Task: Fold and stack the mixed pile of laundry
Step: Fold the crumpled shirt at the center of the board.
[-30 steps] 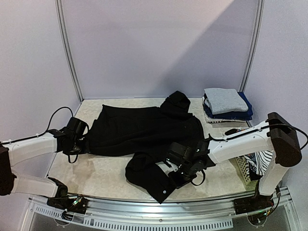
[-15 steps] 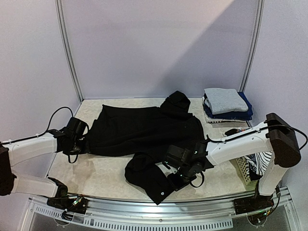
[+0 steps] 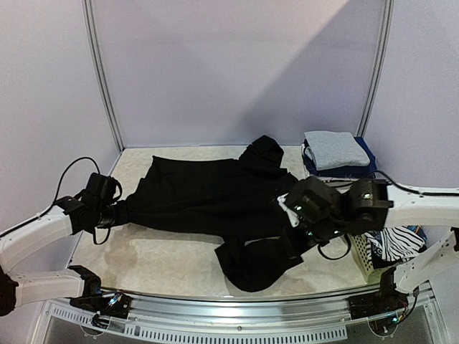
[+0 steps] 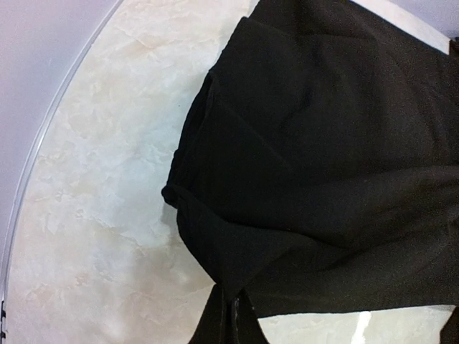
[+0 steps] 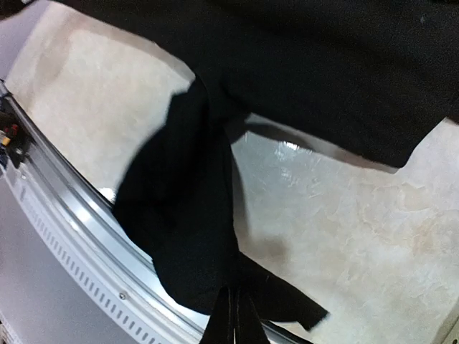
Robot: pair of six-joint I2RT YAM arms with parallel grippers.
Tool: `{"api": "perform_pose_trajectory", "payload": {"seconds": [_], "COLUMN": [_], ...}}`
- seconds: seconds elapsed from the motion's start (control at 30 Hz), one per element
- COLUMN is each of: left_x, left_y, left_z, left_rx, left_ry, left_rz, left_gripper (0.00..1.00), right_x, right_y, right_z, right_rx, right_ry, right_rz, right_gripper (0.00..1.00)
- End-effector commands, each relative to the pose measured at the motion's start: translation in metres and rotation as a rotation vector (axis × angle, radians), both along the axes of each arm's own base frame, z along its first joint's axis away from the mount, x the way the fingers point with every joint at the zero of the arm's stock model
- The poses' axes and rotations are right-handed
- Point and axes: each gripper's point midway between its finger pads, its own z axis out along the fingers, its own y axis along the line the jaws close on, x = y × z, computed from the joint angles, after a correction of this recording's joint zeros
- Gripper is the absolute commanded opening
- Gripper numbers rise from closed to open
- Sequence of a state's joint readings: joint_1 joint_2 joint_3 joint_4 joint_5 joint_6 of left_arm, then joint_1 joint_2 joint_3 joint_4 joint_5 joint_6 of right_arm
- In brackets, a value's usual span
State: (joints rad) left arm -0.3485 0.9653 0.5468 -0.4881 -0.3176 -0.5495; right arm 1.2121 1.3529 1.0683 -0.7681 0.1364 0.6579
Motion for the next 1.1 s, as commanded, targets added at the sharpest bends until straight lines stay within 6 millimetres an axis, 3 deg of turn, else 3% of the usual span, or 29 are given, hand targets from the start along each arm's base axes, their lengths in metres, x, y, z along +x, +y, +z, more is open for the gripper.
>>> {"api": "perform_pose_trajectory", "payload": {"seconds": [0.0,0.1,0.27,0.43,0.8,0.97,1.07], "left_x": [-0.011,-0.016,-0.023,-0.030,-0.058,-0.066,-0.069], "left_y": [-0.004,-0.008,-0.016,-0.024,-0.027,-0.036,-0.038], "left_z": [0.004,0.008,0.019,0.033,0.089,0.098,0.090], "left_rx": [-0.040,-0.065,-0.099,-0.140,-0.305,-0.378,-0.397], "left_ry": [0.009,0.002,-0.025,-0.054,-0.193,-0.197,-0.170], "left_rz": [-0.015,-0.025,-0.042,-0.059,-0.074,-0.105,-0.099], "left_gripper": [0.00,0.00,0.00,0.00,0.00,0.00,0.00], "right_x": [0.006,0.005,-0.008,-0.014,-0.022,-0.036,-0.044], "right_y": [-0.015,-0.025,-0.039,-0.061,-0.094,-0.092,-0.084], "right_z": [0.093,0.148,0.222,0.284,0.358,0.385,0.398], "right_rx": [0.198,0.333,0.540,0.685,0.868,0.939,0.973], "right_ry": [-0.145,-0.220,-0.302,-0.391,-0.494,-0.481,-0.463], "right_rz": [-0.041,-0.032,0.025,0.031,0.004,0.072,0.127], "right_gripper": [0.00,0.00,0.00,0.00,0.00,0.00,0.00]}}
